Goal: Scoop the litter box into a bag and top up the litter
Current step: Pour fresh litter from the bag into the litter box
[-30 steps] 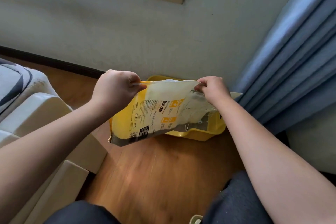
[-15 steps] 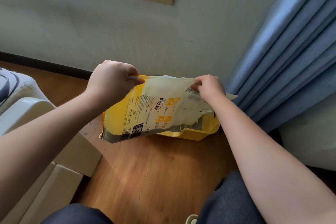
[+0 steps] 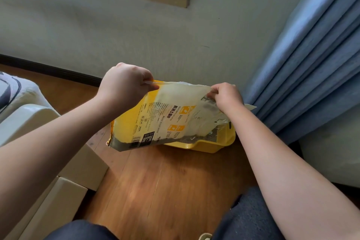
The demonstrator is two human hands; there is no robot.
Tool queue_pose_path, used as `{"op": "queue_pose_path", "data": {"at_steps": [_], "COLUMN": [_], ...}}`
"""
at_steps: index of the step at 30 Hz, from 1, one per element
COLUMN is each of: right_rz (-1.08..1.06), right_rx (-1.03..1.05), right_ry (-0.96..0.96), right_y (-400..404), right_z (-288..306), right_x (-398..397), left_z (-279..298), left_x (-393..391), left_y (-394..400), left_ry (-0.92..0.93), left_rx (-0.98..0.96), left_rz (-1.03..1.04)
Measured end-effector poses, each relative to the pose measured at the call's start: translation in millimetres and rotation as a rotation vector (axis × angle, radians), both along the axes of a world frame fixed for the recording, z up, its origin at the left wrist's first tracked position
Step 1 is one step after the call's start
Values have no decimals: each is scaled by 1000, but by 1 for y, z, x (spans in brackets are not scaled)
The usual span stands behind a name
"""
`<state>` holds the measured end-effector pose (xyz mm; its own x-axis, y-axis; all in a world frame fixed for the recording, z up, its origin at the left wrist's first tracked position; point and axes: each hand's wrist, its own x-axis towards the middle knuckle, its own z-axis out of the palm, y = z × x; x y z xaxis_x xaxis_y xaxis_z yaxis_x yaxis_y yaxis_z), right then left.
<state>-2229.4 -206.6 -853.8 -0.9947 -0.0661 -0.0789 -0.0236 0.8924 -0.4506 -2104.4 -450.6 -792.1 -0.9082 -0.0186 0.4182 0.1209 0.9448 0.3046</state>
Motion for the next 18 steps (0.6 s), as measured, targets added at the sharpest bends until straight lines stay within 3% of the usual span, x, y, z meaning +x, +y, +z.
{"op": "queue_pose_path", "data": {"at_steps": [11, 18], "right_rz": [-5, 21], "right_rx": [-17, -139], "right_ry": [133, 267], "right_y": [-1, 0], "right_z": [-2, 1], "right_x": [-2, -3], "left_z": [-1, 7], "left_x": [-4, -6], "left_y": [6, 4], "left_ry": [-11, 37], "left_rx": [27, 20], "left_rz": [11, 15]}}
